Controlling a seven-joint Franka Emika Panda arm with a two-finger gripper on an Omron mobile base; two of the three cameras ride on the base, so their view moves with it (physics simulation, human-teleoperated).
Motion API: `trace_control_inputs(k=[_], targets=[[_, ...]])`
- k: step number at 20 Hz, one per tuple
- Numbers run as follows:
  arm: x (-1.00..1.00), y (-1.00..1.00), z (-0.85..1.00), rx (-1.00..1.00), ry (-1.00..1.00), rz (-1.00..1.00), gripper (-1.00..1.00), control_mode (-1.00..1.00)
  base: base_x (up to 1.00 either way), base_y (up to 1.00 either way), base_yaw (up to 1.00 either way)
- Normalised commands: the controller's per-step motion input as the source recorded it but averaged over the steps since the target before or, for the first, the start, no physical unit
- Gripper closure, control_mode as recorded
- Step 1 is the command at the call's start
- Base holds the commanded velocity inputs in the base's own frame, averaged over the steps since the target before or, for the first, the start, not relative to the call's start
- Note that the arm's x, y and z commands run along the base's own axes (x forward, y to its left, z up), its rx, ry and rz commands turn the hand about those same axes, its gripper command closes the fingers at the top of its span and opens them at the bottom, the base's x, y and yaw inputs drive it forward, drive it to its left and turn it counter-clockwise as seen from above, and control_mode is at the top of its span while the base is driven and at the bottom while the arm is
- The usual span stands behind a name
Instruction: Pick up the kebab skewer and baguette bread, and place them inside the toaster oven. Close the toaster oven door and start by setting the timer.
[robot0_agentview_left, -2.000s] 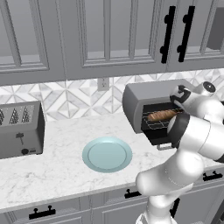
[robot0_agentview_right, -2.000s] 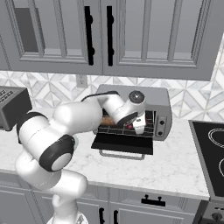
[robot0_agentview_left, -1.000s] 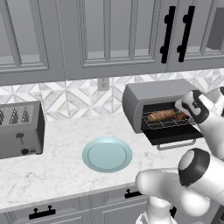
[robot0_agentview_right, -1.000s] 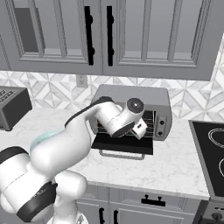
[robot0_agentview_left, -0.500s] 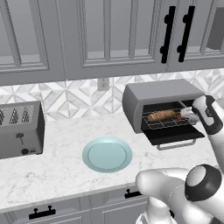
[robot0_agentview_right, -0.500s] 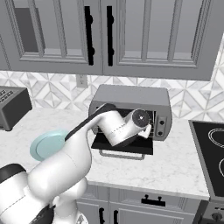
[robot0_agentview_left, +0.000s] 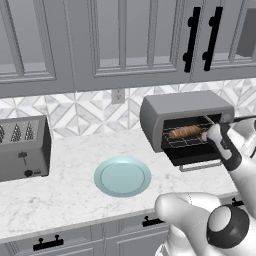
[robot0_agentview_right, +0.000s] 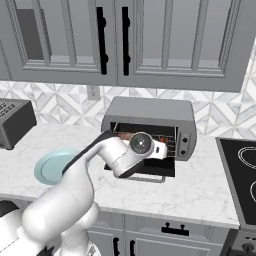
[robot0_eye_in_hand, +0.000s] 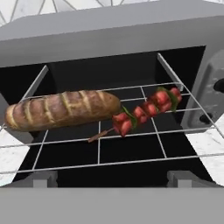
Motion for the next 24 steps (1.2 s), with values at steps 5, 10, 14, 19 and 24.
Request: trace_control_inputs(k=[5,10,14,19,24], targets=[[-0.02,0.0,-0.16,-0.01,-0.02,0.0,-1.0,-1.0,0.0,0.0,0.0],[0.0,0.0,-0.02,0.0,-0.01,0.0,-1.0,-1.0,0.0,0.0,0.0],[0.0,0.0,-0.08,0.0,-0.01,0.0,-1.0,-1.0,0.0,0.0,0.0],[0.0,0.0,-0.08,-0.01,-0.1,0.02,-1.0,-1.0,0.0,0.0,0.0],[0.0,-0.01,-0.05,-0.05,-0.15,0.1,-1.0,-1.0,0.0,0.0,0.0]])
